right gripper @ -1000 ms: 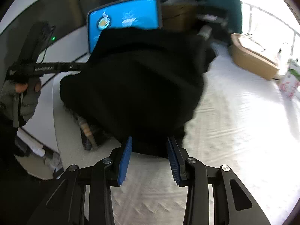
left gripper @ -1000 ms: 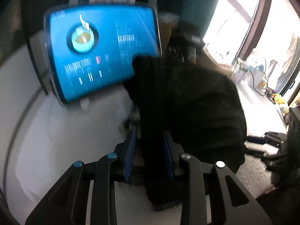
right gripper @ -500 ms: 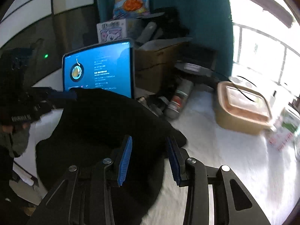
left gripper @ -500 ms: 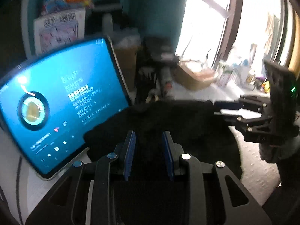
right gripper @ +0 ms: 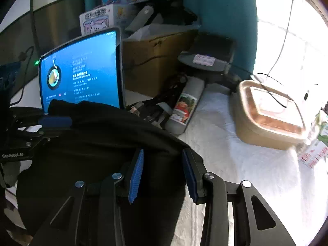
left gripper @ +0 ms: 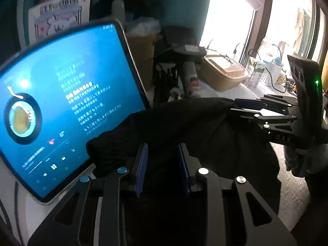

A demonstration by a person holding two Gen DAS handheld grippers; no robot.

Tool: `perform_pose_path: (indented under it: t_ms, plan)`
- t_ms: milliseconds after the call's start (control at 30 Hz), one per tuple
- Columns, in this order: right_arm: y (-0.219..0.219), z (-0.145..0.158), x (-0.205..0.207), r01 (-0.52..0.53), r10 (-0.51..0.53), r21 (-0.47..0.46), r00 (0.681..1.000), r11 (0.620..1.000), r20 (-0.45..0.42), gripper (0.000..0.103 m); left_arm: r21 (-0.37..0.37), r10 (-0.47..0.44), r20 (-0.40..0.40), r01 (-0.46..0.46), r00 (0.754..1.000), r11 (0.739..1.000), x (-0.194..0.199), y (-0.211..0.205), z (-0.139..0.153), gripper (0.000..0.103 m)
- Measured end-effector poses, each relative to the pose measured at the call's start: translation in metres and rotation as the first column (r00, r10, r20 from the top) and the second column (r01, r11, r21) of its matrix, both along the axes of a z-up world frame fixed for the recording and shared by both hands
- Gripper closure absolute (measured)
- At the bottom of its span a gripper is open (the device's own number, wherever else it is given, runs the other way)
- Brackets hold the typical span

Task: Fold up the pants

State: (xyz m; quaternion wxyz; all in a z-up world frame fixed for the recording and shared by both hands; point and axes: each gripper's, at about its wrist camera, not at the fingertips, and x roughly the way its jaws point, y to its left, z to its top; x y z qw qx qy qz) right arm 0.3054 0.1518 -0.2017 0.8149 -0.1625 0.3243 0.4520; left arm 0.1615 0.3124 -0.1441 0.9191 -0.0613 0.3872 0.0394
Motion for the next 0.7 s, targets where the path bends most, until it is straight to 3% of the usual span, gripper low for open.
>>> perform_pose_path:
  t_ms: [67,133,233,300,367,700]
  plan:
    - [-0.012,0.007,-0.004,0.028,-0.028,0.01,1.0,1.0,0.013,0.063,-0.008,0.01,0.031,-0.009,0.999,1.0,-0.008,-0.005,0.007,0.051]
    - [-0.023,0.014,-0.01,0.046,-0.046,0.015,0.999,0.999,0.023,0.063,-0.017,0.018,0.061,-0.017,0.998,1.0,-0.017,-0.012,0.013,0.046]
    - [-0.041,0.023,-0.02,0.064,-0.064,0.026,0.997,0.998,0.034,0.062,-0.028,0.021,0.091,-0.019,0.996,0.999,-0.029,-0.023,0.021,0.045]
    - [-0.055,0.027,-0.029,0.075,-0.076,0.032,0.996,0.997,0.041,0.054,-0.031,0.023,0.11,-0.02,0.994,0.999,-0.037,-0.032,0.026,0.04]
    - [-0.068,0.031,-0.039,0.087,-0.089,0.042,0.995,0.995,0.05,0.04,-0.03,0.026,0.124,-0.022,0.992,0.999,-0.045,-0.042,0.029,0.034]
    - [-0.138,0.035,-0.082,0.151,-0.156,0.067,0.985,0.986,0.074,0.032,-0.043,0.034,0.187,-0.026,0.982,0.999,-0.078,-0.095,0.034,0.032]
